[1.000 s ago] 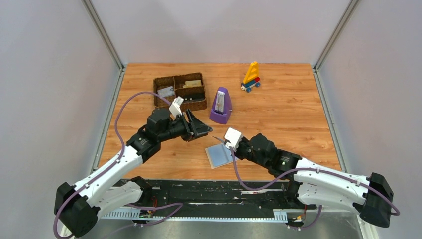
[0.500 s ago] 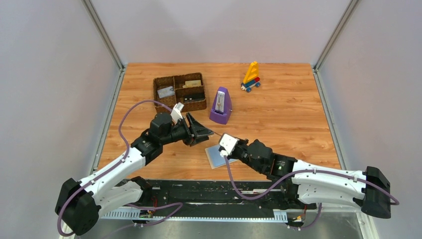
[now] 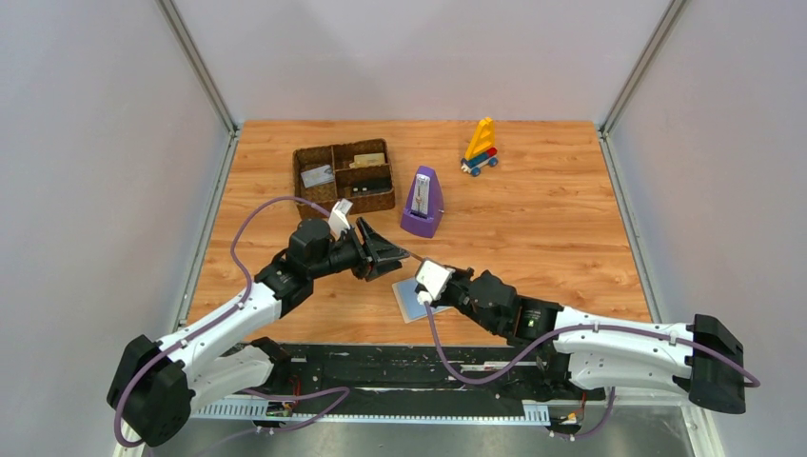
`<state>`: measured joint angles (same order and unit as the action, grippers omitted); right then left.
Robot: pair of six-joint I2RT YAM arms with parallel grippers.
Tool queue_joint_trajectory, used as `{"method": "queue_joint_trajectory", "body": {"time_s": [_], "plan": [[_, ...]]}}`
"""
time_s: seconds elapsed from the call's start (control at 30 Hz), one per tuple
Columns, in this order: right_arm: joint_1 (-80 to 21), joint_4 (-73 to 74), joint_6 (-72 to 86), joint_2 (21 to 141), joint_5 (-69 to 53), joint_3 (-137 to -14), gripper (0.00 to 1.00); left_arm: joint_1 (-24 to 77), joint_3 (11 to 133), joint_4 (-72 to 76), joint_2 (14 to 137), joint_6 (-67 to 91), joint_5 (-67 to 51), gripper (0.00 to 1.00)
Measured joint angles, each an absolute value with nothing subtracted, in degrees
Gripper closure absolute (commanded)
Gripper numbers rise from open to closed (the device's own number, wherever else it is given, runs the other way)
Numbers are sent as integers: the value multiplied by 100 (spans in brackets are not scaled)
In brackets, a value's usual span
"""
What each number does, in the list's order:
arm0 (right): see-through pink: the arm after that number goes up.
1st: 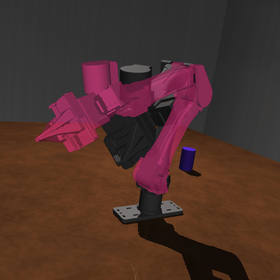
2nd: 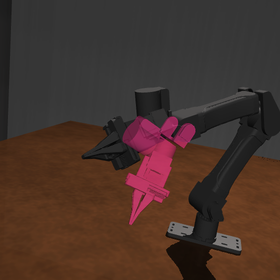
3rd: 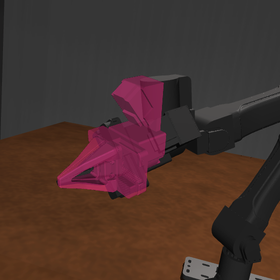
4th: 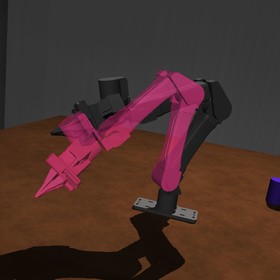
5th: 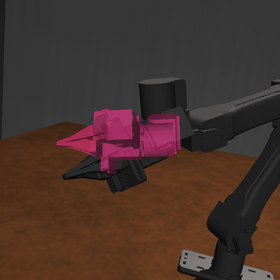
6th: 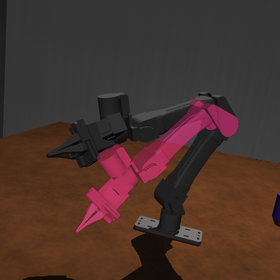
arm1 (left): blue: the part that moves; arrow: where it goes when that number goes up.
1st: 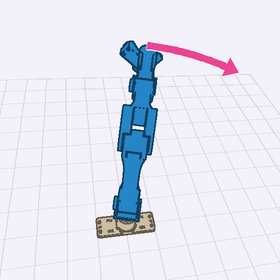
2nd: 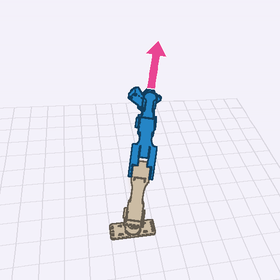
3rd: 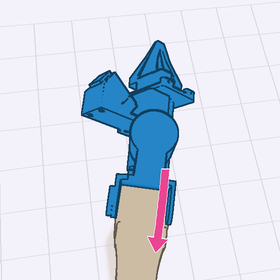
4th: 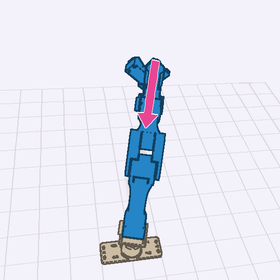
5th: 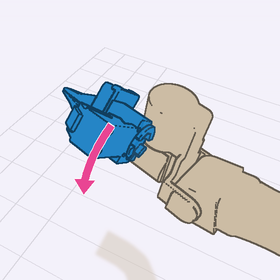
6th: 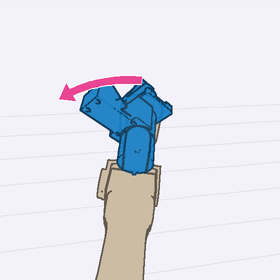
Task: Take the credit cards out of the card holder
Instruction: Place the credit card in the storage box.
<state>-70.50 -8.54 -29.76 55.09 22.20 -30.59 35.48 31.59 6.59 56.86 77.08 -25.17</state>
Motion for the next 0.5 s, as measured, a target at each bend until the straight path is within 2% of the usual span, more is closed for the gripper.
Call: {"method": "queue_joint_trajectory", "body": {"time_s": [0.3, 0.5], "plan": [[-7087, -888, -3009, 5537, 2200, -2963, 100, 3548, 3153, 760, 5686, 7754, -2515, 39], [-7144, -893, -3024, 5537, 2200, -2963, 100, 3548, 3144, 768, 5686, 7754, -2499, 46]]}}
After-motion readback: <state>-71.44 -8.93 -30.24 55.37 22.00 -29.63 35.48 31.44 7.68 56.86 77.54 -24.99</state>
